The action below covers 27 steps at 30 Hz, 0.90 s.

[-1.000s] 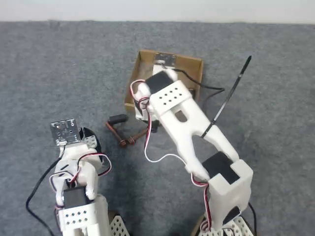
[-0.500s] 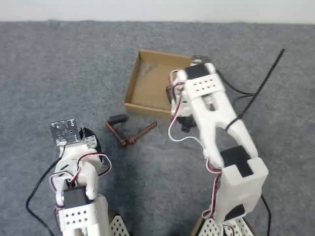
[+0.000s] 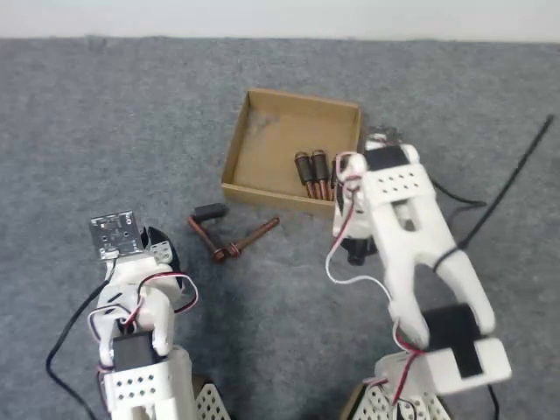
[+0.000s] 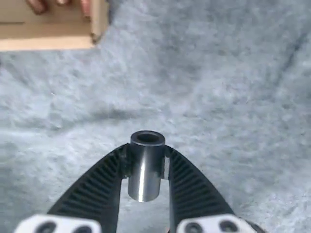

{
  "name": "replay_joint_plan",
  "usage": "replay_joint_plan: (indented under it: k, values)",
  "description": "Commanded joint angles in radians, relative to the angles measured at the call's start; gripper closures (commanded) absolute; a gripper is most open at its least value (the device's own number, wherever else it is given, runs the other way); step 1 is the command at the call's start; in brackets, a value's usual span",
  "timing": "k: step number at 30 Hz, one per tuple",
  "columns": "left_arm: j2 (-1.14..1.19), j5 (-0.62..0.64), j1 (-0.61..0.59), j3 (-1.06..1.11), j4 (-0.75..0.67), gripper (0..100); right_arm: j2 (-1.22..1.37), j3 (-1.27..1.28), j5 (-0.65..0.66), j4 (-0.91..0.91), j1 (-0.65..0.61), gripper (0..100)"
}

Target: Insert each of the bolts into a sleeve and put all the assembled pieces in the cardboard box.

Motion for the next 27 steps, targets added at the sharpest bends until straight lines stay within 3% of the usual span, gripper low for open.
replay_joint_plan:
  k: [1,7,13,27]
  values:
    - [0.014,-0.009,0.005,-0.012,-0.032,98,-0.145,0.060,0.064,-0.048,0.065,99.1]
    - [0.014,-0.009,0.005,-0.012,-0.029,98,-0.240,0.253,0.206,-0.213,0.143,99.1]
    - [0.014,-0.009,0.003,-0.012,-0.028,98,-0.246,0.367,0.226,-0.357,0.189,98.9]
    - [0.014,-0.009,0.002,-0.010,-0.028,98,-0.245,0.371,0.227,-0.371,0.199,98.8]
